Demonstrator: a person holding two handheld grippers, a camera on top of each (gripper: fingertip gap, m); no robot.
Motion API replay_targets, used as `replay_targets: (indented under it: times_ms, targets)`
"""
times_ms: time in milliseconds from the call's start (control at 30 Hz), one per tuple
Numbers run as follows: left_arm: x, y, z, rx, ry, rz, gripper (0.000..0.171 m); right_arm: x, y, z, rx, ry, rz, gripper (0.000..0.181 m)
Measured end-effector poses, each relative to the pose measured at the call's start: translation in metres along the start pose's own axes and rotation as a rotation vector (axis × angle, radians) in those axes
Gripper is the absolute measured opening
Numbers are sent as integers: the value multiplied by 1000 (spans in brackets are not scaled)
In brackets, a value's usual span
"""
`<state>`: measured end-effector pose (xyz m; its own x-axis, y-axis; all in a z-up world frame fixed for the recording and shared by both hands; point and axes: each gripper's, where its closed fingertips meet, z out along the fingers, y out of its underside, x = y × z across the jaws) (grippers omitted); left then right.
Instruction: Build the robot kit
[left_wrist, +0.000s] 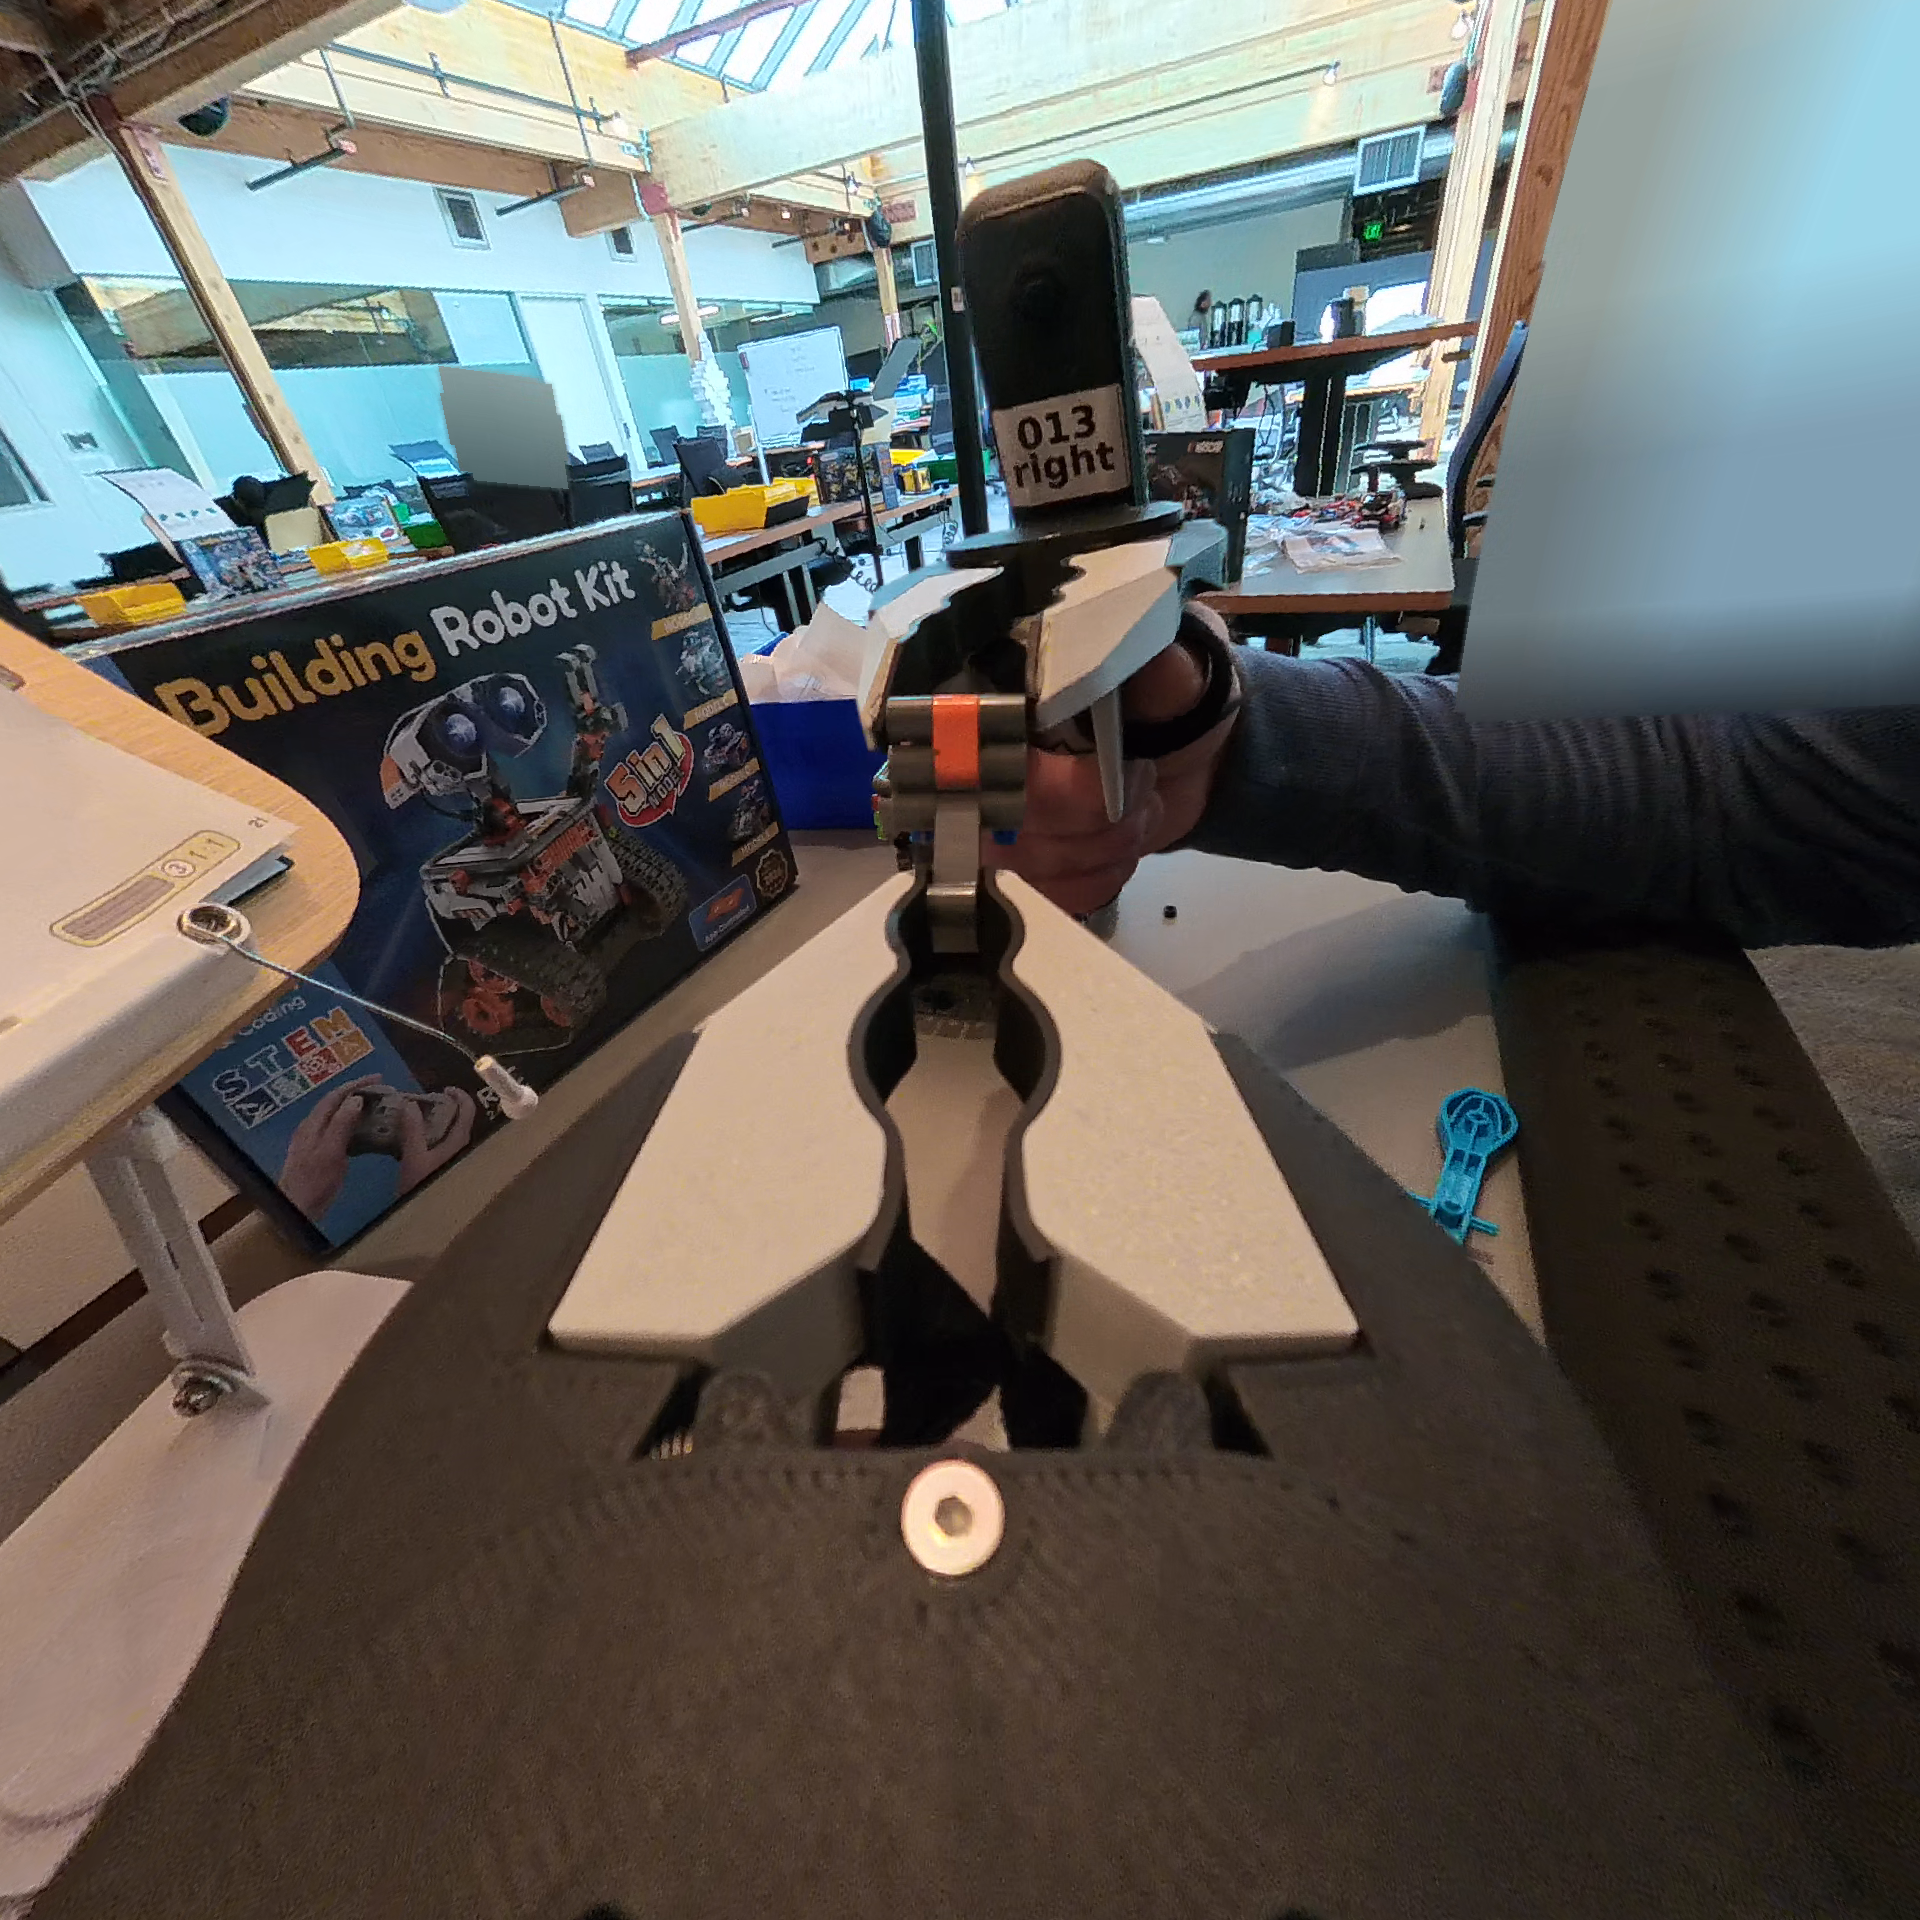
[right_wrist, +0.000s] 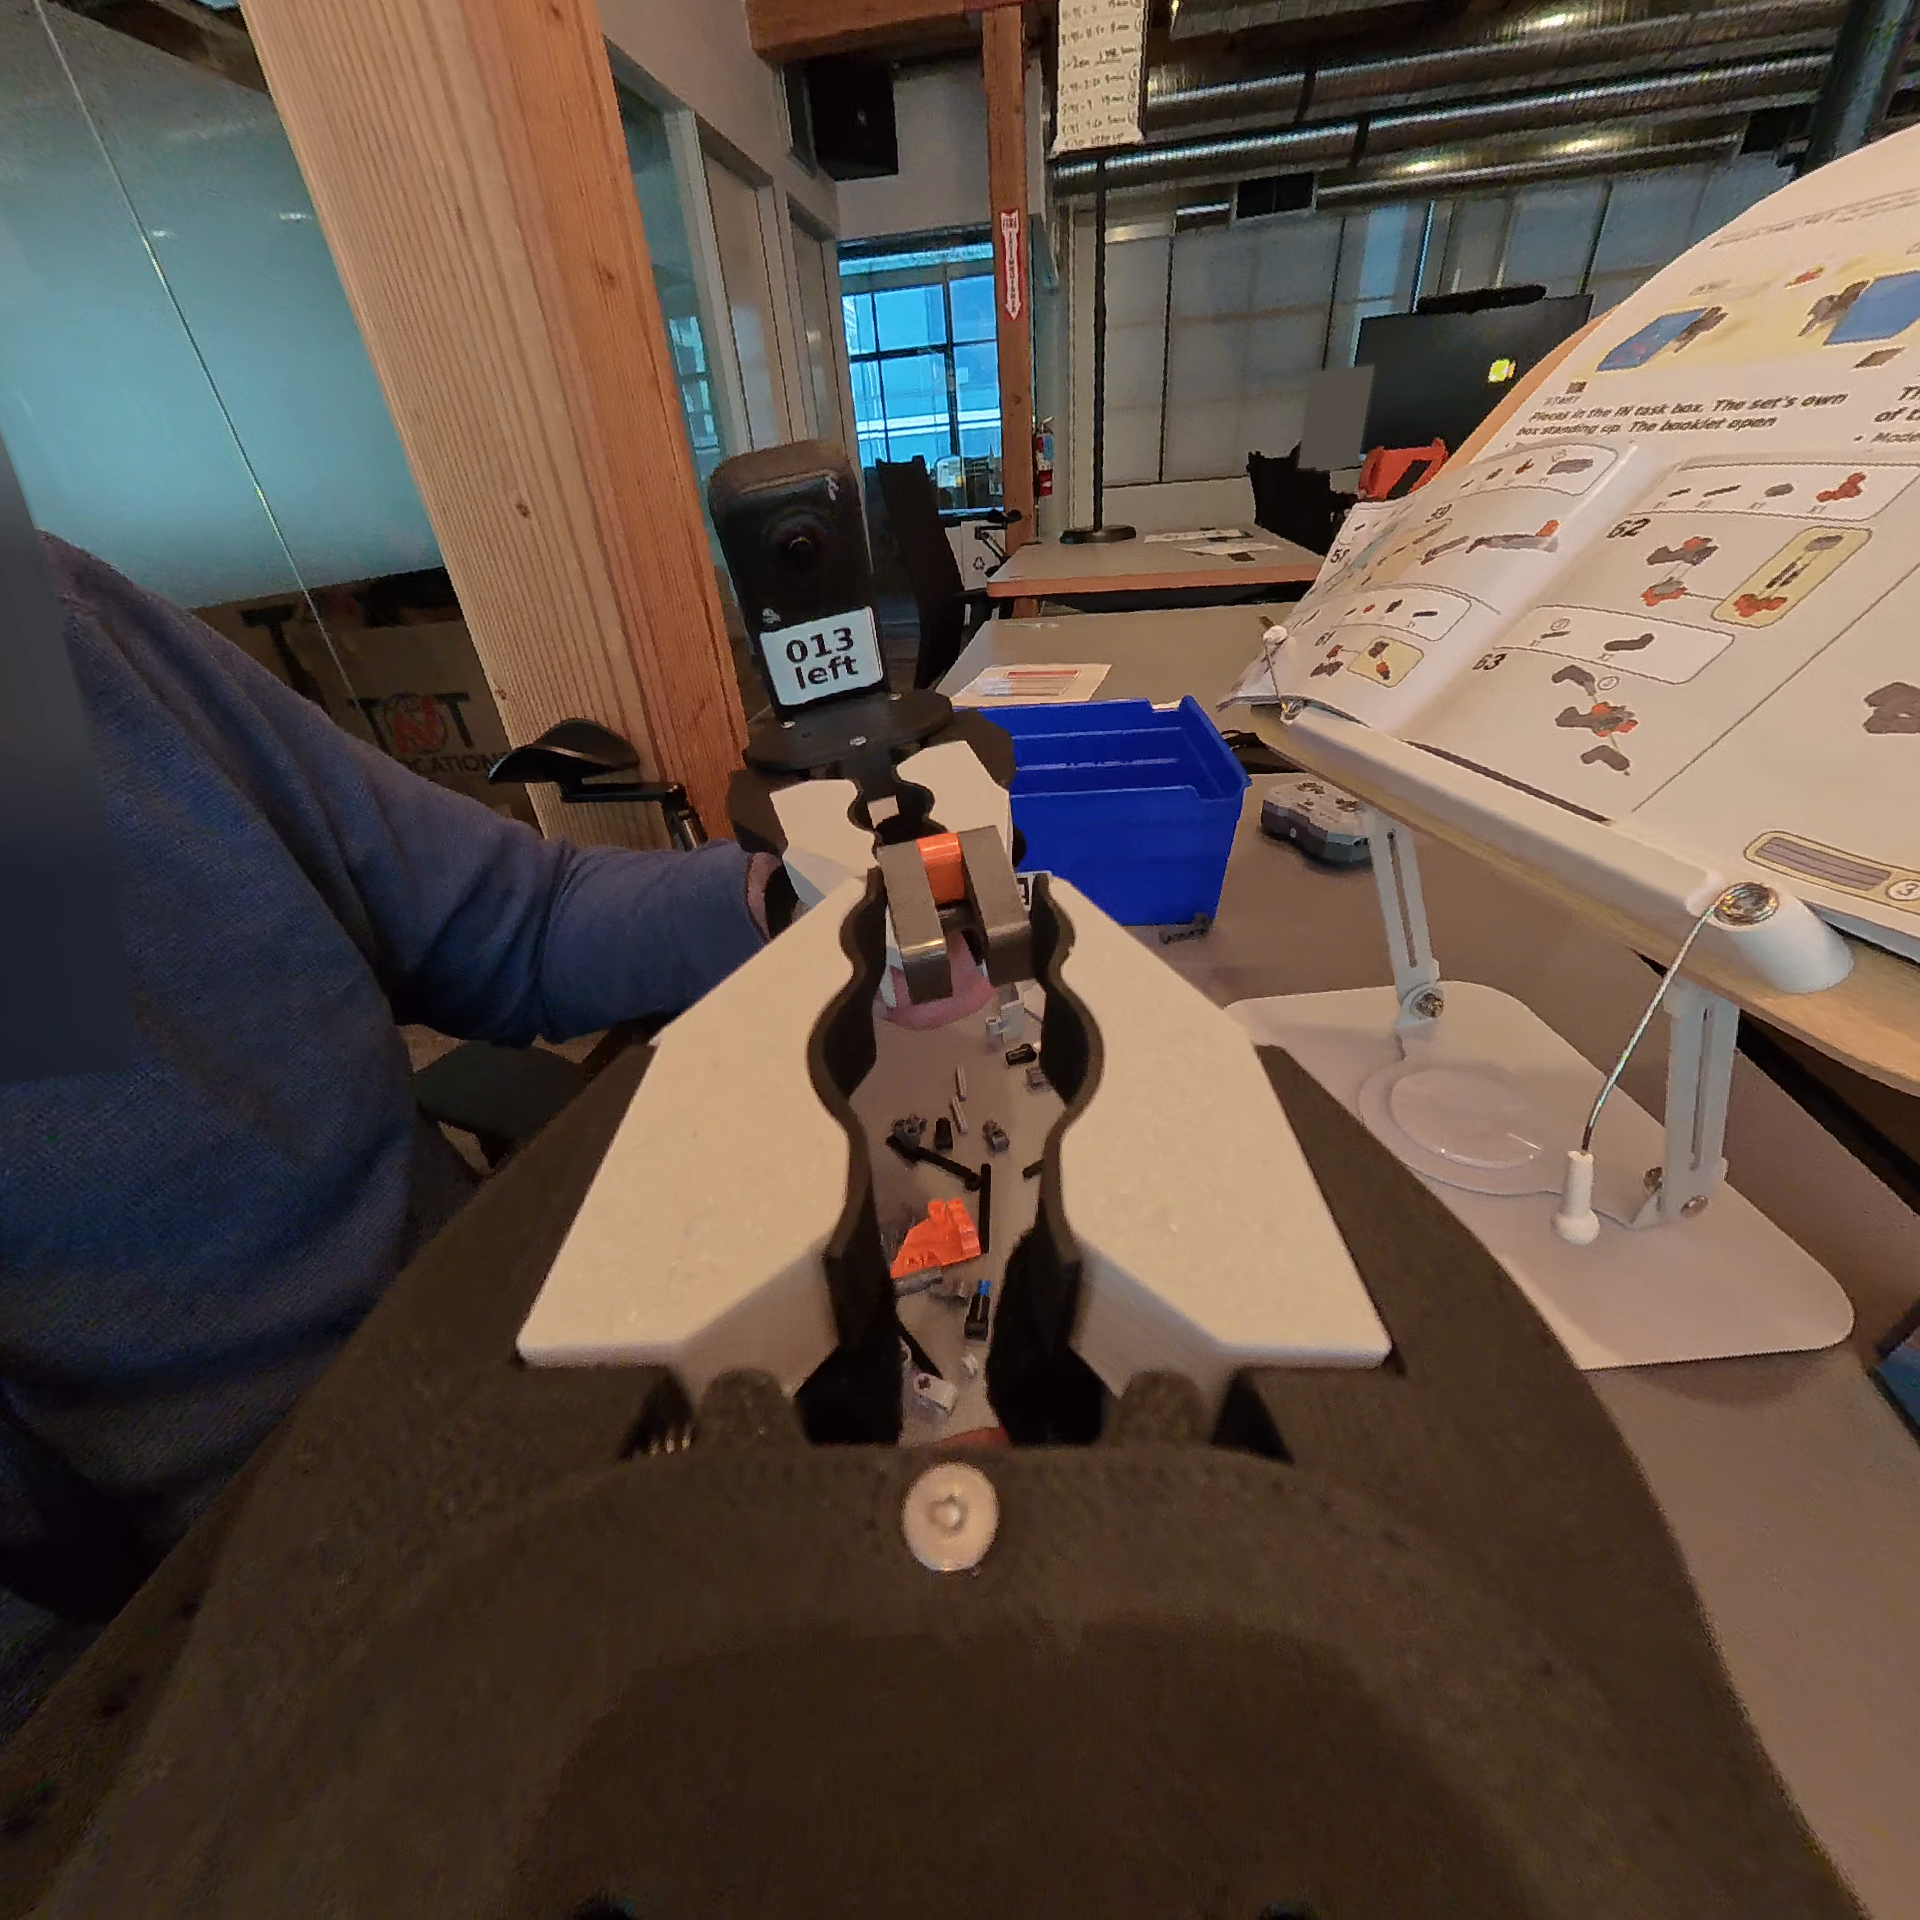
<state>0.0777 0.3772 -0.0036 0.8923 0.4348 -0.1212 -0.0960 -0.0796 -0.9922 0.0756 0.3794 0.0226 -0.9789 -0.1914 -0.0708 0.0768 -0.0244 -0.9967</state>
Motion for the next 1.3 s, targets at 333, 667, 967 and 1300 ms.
replay_targets:
  times_ms: [333, 667, 967, 1300]
  targets:
    - [1, 10, 0, -105, -39, 77, 6, -3, 8, 0, -117, 18, -43, 25]
    - [-2, 19, 3, -151, -43, 52, 5, 2, 11, 0, -144, 48, -41, 35]
    - [-2, 14, 1, -117, -14, -26, 5, 7, 8, -7, -135, 55, -13, 42]
    - [-3, 15, 1, -116, 1, -59, 5, 9, 9, -6, -140, 71, -27, 23]
